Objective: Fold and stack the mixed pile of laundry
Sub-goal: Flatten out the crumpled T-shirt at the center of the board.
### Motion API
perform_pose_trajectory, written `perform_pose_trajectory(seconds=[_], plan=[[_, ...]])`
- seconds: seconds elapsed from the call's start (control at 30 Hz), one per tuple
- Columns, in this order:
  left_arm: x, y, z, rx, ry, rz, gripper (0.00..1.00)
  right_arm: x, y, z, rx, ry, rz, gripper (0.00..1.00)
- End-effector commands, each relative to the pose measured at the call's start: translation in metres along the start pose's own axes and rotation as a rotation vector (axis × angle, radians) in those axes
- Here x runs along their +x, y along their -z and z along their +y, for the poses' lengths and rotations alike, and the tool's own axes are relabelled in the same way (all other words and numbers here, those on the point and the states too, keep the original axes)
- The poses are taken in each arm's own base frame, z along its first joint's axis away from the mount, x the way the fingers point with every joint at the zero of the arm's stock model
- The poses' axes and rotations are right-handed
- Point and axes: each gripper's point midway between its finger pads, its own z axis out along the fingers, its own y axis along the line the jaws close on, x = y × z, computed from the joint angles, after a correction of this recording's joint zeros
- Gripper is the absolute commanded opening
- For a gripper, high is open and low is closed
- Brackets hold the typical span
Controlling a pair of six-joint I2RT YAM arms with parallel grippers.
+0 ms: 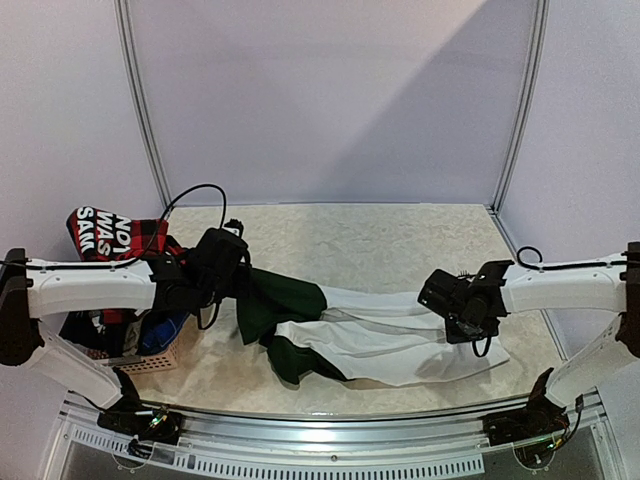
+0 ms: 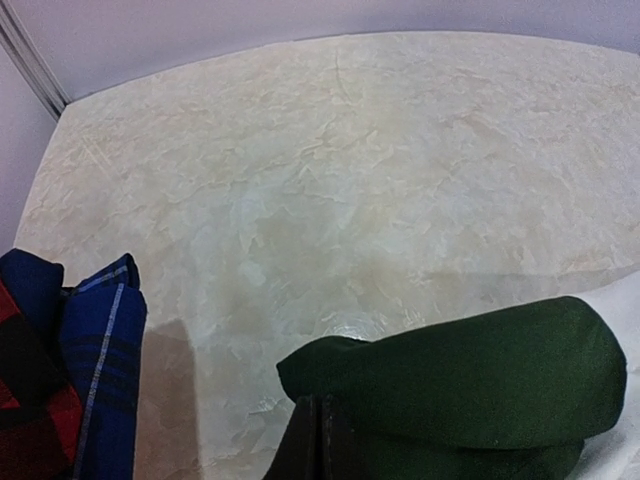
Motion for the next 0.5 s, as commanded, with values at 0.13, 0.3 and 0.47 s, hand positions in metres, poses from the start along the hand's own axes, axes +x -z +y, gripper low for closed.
perform_pose_trajectory(seconds=[0.13, 0.3, 0.47], plan=[[-0.037, 0.038, -0.019, 0.163, 0.079, -0.063, 0.00, -0.068, 0.074, -0.039, -0.050, -0.160, -0.260, 0.00], [-0.081, 0.082, -0.029, 0.204, 0.060, -0.146, 0.00, -0.113, 0.126, -0.057, -0.102, -0.235, -0.414, 0.00], [-0.131, 0.136, -0.033, 0.289, 0.084, -0.256, 0.00, -0.153, 0.182, -0.073, -0.178, -0.258, -0.546, 0.00]])
